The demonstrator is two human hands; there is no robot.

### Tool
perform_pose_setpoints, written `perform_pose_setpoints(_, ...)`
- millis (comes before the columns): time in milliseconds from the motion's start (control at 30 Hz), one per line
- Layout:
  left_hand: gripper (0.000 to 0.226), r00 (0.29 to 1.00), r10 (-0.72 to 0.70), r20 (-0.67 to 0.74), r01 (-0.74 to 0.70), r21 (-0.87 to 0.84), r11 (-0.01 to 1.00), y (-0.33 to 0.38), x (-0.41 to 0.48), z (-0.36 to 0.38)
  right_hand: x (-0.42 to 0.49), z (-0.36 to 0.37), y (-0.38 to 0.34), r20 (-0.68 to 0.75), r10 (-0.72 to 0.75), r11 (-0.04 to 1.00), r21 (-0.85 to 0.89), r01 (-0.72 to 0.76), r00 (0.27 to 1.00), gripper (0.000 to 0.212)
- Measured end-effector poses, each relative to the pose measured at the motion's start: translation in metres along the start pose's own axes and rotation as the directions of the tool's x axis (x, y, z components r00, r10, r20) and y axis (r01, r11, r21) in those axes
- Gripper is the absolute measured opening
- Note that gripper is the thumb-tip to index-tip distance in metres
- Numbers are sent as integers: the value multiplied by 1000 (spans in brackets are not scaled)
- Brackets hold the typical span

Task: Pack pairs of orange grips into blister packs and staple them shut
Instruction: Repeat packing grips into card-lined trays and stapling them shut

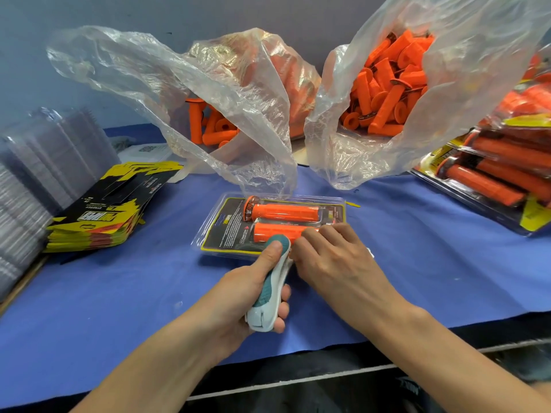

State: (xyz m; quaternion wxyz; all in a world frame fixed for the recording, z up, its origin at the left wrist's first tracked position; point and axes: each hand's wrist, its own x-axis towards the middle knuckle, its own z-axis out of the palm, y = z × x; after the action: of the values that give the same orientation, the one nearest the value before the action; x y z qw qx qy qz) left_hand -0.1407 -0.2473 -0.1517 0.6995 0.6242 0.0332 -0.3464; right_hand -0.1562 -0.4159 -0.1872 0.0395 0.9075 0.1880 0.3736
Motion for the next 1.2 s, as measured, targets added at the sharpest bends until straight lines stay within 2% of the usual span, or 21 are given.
perform_pose_setpoints(33,46,1000,2,1,-2,10,1000,0,1,0,0,1,0,5,28,1000,2,-28,1000,19)
perform_pose_setpoints(67,46,1000,3,2,-3,18,1000,-1,1,1,1,1,0,22,49,999,6,-49,999,32)
perform_pose_setpoints(133,46,1000,1,4,-1,22,1000,-1,1,1,1,1,1,66,14,1000,-11,-13,998,52)
perform_pose_setpoints(267,46,1000,-11,9,11,37,999,-3,1,2,6,2,0,67,-34,999,11,33,997,36)
perform_pose_setpoints(400,46,999,-22,29,20,67,998,-3,1,-2,6,5,3,82,-49,988,147,36,995,31)
perform_pose_setpoints(633,48,994,-64,90,59,59,997,1,-1,-5,2,7,5,82,-40,984,176,25,996,41)
perform_pose_setpoints(700,54,989,-90,113,77,116,990,4,-3,-11,2,7,3,99,-19,989,149,4,995,50)
perform_pose_setpoints(767,66,982,-127,141,86,264,961,13,-8,-27,-1,7,2,119,-3,994,107,-10,993,56)
perform_pose_setpoints(833,76,989,-125,73,65,548,834,27,-18,-59,-3,6,7,118,21,996,86,-31,993,55)
perform_pose_setpoints(867,78,997,-77,-3,59,672,738,35,-24,-80,-3,5,9,116,26,996,87,-36,993,52)
perform_pose_setpoints(933,78,977,92,-190,102,805,584,46,-31,-123,-3,4,12,109,4,997,71,-12,994,38)
perform_pose_setpoints(1000,75,876,288,-387,251,875,414,46,-29,-160,-3,5,10,97,-22,1000,24,20,995,20)
perform_pose_setpoints(1067,68,736,472,-486,465,869,169,41,-18,-185,-1,5,6,78,-17,1000,-6,18,997,12)
perform_pose_setpoints(1100,65,697,521,-493,518,848,109,38,-13,-191,-1,5,5,58,-7,1000,-15,8,998,11)
perform_pose_setpoints(1200,61,686,511,-518,540,833,119,36,-5,-190,5,1,4,-19,29,1000,-5,-29,999,16)
